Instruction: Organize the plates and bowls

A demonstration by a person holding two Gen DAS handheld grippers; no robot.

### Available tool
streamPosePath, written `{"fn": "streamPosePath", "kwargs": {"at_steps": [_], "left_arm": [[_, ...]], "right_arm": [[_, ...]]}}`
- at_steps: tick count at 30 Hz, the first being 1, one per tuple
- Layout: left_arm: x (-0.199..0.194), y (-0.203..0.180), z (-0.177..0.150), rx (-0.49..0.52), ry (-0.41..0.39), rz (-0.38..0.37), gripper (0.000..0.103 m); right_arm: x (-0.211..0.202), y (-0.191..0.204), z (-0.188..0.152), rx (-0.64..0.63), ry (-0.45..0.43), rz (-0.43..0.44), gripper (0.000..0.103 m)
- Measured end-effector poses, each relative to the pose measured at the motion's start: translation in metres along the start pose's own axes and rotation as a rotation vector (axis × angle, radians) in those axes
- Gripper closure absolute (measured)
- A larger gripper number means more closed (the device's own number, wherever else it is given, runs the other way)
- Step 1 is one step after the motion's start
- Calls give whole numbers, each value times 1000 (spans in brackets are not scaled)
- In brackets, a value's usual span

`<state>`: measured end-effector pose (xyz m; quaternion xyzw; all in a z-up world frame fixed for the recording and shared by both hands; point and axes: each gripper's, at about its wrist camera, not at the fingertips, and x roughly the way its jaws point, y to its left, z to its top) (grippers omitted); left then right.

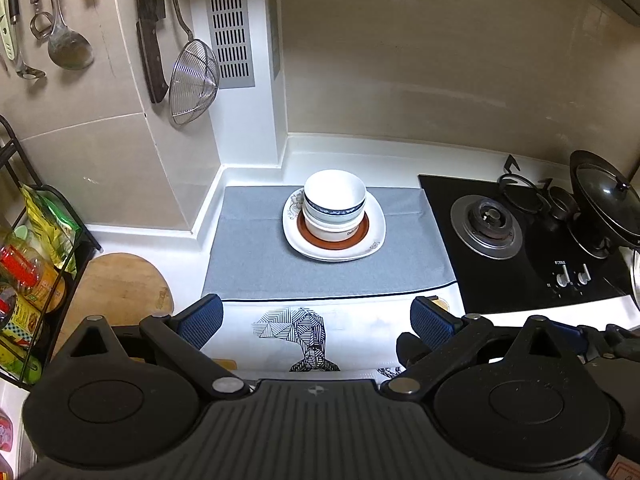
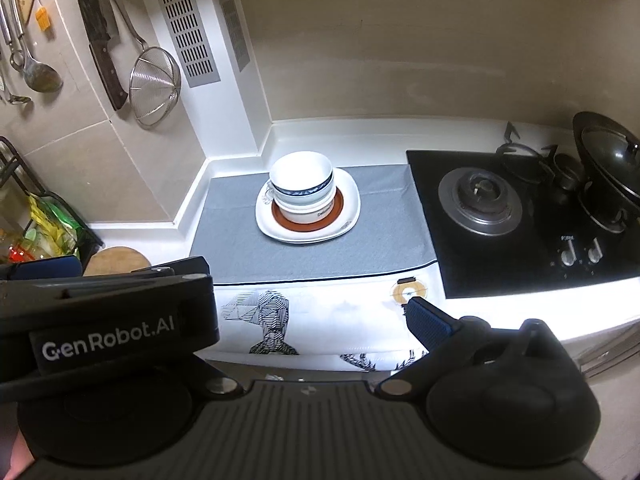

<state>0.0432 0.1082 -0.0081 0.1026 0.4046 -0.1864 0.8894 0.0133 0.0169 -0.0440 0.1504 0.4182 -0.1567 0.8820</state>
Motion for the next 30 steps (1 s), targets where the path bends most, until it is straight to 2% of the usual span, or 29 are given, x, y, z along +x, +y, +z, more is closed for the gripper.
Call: {"fn": "streamPosePath", "kwargs": {"at_steps": [30], "left_arm": [[1,9,-1,4,6,-17,3]], "right_arm": [[0,5,-1,-19,-1,-12,0]]}}
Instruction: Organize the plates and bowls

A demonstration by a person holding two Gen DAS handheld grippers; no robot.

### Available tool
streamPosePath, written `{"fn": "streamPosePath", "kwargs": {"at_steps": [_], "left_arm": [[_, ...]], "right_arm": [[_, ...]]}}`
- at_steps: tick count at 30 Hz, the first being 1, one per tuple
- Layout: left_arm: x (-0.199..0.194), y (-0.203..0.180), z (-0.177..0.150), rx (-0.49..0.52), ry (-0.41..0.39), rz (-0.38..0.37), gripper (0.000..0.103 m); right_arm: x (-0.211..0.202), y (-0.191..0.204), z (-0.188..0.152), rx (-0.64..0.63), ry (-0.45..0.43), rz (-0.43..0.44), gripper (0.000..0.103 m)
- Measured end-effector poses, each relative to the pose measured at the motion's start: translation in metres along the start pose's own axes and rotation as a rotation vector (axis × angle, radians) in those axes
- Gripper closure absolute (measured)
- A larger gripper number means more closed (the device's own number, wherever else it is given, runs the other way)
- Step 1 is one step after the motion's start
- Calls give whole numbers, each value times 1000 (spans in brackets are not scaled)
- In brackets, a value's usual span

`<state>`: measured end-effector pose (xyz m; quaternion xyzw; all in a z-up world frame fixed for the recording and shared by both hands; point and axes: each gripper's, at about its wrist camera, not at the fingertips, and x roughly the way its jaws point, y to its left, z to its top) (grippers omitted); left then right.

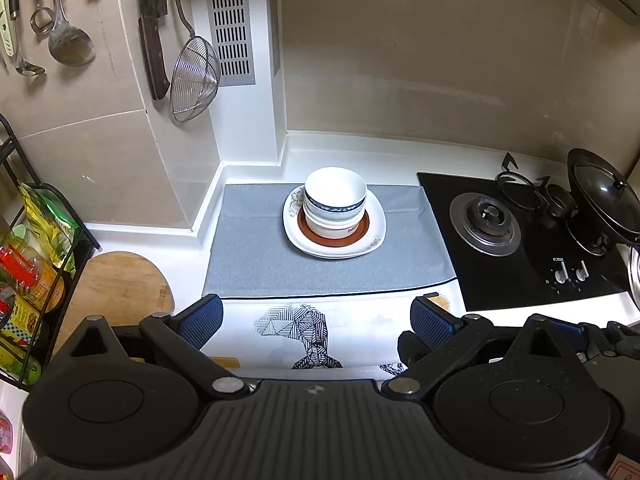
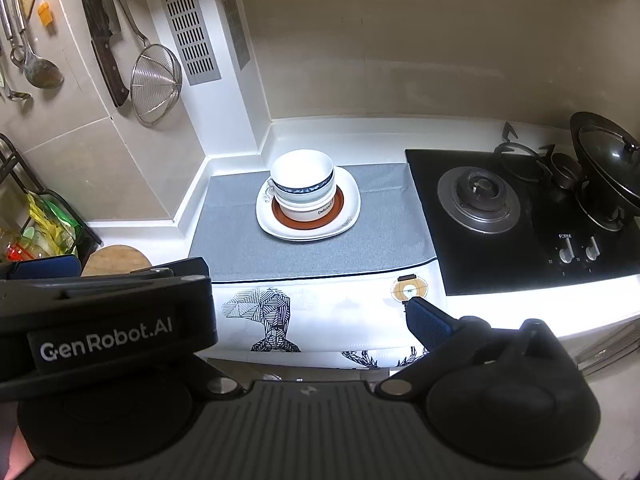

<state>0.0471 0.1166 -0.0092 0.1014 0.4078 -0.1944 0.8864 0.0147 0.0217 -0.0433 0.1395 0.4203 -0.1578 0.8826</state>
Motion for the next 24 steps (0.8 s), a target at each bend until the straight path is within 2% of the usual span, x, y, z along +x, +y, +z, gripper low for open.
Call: {"fn": "streamPosePath", "kwargs": {"at_steps": [24], "left_arm": [[5,13,-3,-41,22,21,3]], "right_arm": [[9,11,1,-54,22,11,0]]}}
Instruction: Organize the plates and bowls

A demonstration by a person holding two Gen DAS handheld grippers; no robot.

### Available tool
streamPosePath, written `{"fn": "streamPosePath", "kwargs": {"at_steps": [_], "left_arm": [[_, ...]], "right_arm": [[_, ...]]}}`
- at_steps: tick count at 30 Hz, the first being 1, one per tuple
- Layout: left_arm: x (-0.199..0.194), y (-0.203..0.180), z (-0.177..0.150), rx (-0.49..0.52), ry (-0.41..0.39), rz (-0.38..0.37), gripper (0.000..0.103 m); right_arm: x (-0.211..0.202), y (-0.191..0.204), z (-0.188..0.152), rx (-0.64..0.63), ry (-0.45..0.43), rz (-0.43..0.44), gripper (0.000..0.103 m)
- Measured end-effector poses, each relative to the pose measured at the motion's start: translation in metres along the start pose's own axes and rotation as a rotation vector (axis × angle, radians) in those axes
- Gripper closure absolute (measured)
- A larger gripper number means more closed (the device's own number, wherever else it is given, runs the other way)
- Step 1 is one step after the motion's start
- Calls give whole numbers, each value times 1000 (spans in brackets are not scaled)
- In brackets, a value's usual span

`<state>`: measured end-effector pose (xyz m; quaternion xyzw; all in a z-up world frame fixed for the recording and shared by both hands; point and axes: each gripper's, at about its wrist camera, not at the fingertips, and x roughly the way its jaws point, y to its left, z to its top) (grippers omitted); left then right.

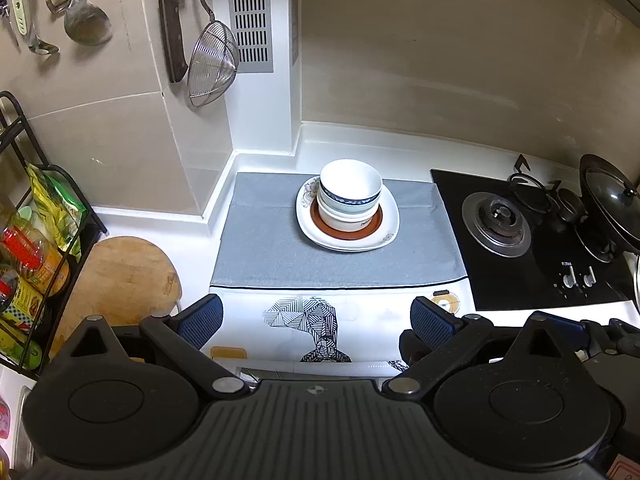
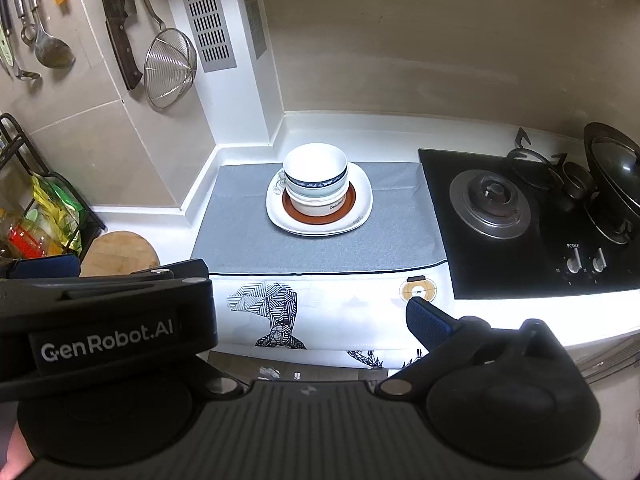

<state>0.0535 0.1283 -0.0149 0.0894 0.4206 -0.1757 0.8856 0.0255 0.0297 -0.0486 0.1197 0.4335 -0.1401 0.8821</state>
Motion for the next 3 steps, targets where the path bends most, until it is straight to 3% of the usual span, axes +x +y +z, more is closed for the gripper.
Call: {"fn": "streamPosePath", "kwargs": {"at_steps": [3], "left_arm": [[1,3,0,-9,-5,6,3]], "right_arm": [[2,3,1,-11,-4,6,0]]}}
